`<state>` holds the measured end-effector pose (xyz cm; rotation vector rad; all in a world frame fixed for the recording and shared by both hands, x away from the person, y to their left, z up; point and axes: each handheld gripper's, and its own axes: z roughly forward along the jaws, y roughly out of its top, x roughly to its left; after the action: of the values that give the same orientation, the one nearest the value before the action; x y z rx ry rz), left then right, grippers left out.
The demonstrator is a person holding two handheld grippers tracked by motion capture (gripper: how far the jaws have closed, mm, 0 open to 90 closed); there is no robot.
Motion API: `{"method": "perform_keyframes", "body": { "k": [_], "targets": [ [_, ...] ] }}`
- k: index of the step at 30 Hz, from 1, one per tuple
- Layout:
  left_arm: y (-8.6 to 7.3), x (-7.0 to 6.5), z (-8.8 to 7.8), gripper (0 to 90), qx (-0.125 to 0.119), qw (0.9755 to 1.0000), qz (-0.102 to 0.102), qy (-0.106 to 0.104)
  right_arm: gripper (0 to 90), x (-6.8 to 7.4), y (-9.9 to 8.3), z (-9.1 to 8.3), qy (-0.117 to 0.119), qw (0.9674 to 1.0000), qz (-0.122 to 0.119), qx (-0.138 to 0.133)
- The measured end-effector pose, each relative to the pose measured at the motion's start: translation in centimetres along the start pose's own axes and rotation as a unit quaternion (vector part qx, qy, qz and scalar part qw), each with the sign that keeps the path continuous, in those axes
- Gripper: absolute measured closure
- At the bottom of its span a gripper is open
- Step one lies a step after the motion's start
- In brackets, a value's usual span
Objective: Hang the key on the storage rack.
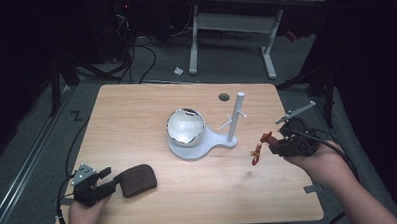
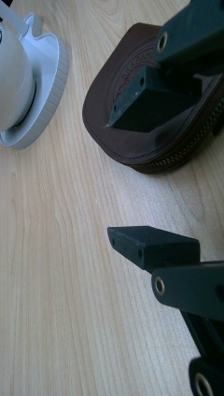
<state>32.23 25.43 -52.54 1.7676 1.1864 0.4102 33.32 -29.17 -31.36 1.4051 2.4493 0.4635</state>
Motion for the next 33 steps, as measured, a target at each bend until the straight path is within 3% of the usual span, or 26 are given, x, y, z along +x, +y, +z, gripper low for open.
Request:
{"method": "perform_keyframes", "body": {
  "k": [21, 33],
  "targets": [
    [-0.1, 0.1, -0.1, 41.2, 0.0, 1.0, -0.001, 0.001, 67.9, -0.4, 2.7, -1.0, 0.0, 0.9995, -0.003, -0.033],
    [0.0, 0.1, -0.2, 41.2, -0.003, 1.0, -0.001, 0.003, 68.0, -0.3, 4.7, -1.7, -0.008, 0.9992, -0.012, -0.038]
  ]
}}
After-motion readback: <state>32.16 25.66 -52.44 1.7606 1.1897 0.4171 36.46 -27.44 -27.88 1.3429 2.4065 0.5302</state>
